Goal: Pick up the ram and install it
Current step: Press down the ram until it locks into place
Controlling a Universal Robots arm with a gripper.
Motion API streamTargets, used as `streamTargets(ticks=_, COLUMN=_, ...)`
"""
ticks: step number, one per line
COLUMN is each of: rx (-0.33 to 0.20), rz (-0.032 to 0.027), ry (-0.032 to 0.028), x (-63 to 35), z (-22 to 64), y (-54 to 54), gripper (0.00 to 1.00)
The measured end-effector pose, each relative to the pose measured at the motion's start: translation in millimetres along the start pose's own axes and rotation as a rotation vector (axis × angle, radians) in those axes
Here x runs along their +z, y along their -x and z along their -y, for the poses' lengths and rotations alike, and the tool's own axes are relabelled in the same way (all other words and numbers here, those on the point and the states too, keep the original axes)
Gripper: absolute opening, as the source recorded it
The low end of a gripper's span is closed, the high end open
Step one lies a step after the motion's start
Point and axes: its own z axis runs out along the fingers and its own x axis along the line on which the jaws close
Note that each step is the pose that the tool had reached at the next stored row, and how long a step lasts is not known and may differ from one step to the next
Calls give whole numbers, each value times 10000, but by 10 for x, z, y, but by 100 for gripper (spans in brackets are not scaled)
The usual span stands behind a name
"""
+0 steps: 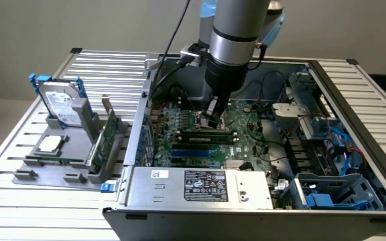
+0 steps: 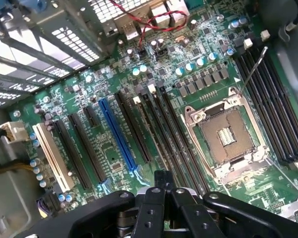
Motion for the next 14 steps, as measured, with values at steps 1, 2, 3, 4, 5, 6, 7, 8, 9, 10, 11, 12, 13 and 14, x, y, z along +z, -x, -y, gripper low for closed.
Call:
streamTargets(ticks=1, rx=157, rz=6, ry=6, x=0, z=0, y=0, gripper=11)
streamTargets(ticks=2, rx=311, rz=12, ry=12, x=0, z=0, y=0, gripper=11)
streamTargets(ticks=3, rx=469, rz=18, ry=17, x=0, z=0, y=0, gripper=11)
streamTargets(ticks=4, rx=623, rz=25, ry=24, x=0, z=0, y=0, gripper=11)
streamTargets(ticks=5, rx=787, rz=31, ry=29, x=0, z=0, y=0, gripper=11)
streamTargets(ticks=6, rx=941, rz=37, ry=35, x=0, z=0, y=0, gripper=11)
streamTargets(ticks=7, rx=1094, rz=43, ry=40, x=0, z=0, y=0, gripper=11)
streamTargets(ticks=8, rx=1248, rz=49, ry=46, x=0, z=0, y=0, gripper=11)
streamTargets(ticks=9, rx=1404, rz=55, ry=52, x=0, z=0, y=0, gripper=11)
streamTargets(ticks=10, rx=1564, rz=62, ry=58, x=0, z=0, y=0, gripper=11)
streamTargets(ticks=11, rx=1721, rz=68, ry=64, x=0, z=0, y=0, gripper=11)
streamTargets(ticks=12, rx=1877, rz=74, ry=69, x=0, z=0, y=0, gripper=11)
streamTargets(ticks=13, rx=2033, rz=81, ry=76, x=0, z=0, y=0, gripper=11)
streamTargets(ticks=14, rx=2189, rz=87, ry=81, x=0, z=0, y=0, gripper=11)
